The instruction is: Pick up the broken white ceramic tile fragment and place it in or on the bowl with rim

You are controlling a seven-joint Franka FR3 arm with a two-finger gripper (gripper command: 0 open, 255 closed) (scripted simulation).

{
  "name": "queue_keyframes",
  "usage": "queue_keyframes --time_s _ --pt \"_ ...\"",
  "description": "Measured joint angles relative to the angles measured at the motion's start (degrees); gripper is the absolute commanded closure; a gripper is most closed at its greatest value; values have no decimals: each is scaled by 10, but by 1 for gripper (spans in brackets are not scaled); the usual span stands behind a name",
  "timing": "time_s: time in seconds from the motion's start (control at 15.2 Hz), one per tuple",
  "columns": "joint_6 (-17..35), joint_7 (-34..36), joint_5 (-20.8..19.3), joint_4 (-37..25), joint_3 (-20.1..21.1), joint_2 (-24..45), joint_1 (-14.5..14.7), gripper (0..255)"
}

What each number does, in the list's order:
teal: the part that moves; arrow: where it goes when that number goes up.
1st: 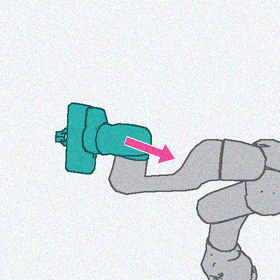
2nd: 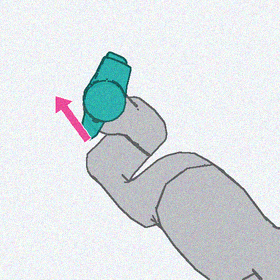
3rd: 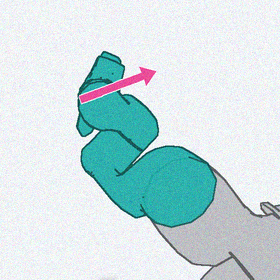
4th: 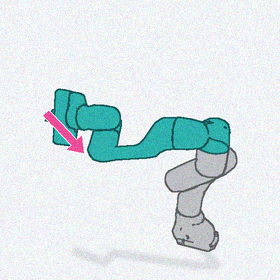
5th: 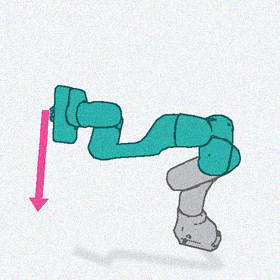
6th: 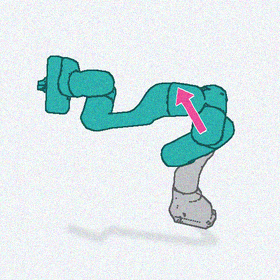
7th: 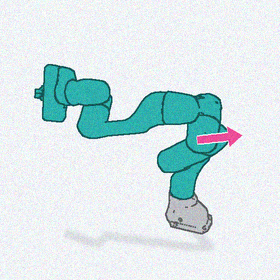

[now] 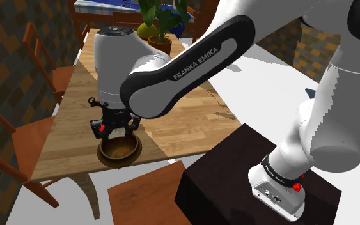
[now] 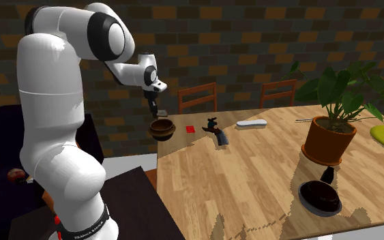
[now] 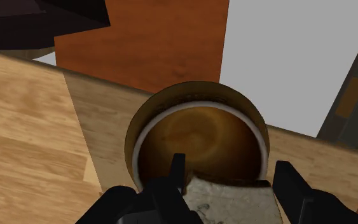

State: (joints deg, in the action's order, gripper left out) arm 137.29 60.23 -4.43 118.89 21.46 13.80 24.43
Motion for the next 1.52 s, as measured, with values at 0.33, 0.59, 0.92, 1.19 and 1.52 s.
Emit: queue_keyframes --time_s 0.33,0.59,0.92,1.19,1.52 --pt "34 12 -14 13 -5 23 6 255" --pt "59 19 -26 19 -10 44 10 255" --pt "80 27 -38 19 -17 65 16 255" --pt "81 27 -39 18 -17 67 16 255" --pt "81 27 -39 18 -17 67 16 0"
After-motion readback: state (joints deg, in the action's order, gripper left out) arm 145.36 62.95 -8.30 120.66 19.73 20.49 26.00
